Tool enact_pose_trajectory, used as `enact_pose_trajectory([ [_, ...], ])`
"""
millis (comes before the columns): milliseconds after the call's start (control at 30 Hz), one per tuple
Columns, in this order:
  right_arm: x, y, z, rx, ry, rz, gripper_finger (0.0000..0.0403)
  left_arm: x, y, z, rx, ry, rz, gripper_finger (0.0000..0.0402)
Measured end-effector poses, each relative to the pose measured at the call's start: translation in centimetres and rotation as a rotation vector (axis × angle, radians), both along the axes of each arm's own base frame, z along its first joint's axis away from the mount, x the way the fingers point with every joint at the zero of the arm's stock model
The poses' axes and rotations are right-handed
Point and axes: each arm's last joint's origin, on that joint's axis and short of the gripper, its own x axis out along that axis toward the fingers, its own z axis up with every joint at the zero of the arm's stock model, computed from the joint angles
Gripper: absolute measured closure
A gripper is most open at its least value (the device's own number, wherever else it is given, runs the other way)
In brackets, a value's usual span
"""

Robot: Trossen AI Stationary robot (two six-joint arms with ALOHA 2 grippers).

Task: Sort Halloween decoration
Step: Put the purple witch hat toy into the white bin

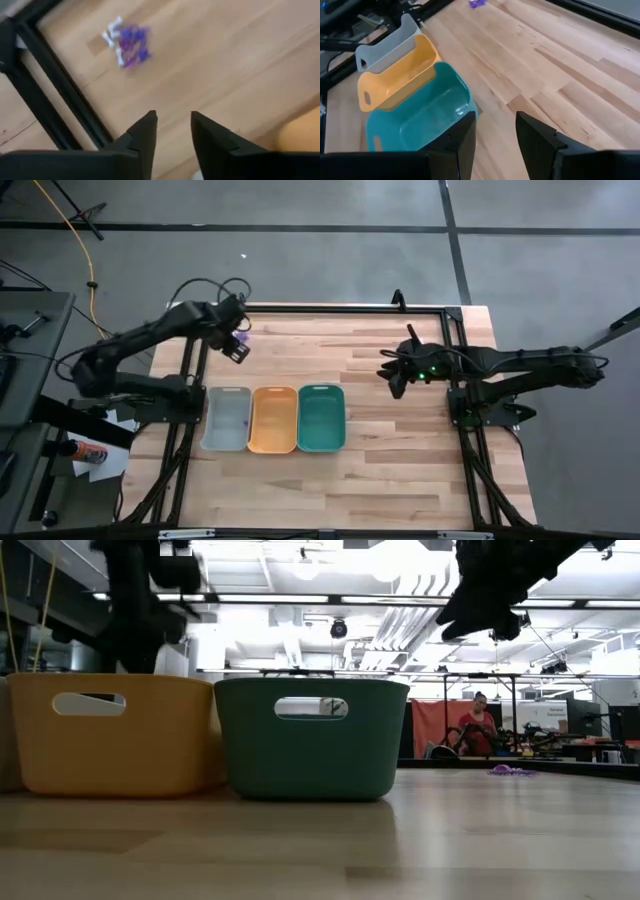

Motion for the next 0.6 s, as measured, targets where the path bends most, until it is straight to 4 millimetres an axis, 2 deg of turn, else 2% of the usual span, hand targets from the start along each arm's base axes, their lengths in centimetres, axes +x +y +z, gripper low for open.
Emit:
enact_pose_trajectory([
  [300, 0.7, 0.0, -0.8, 0.015, 0.037, -0.015, 0.0270, 0.6, 5.9, -5.4, -0.117, 0.144, -0.106, 0.0238],
  [467, 1.0, 0.0, -1.1, 0.022, 0.053, -0.020, 0.0270, 1.2, 7.6, -8.2, -0.167, 0.212, -0.212, 0.0236],
  [600, 1.0, 0.0, -1.1, 0.027, 0.051, -0.024, 0.0270, 1.5, 8.1, -10.2, -0.211, 0.289, -0.242, 0.0236],
])
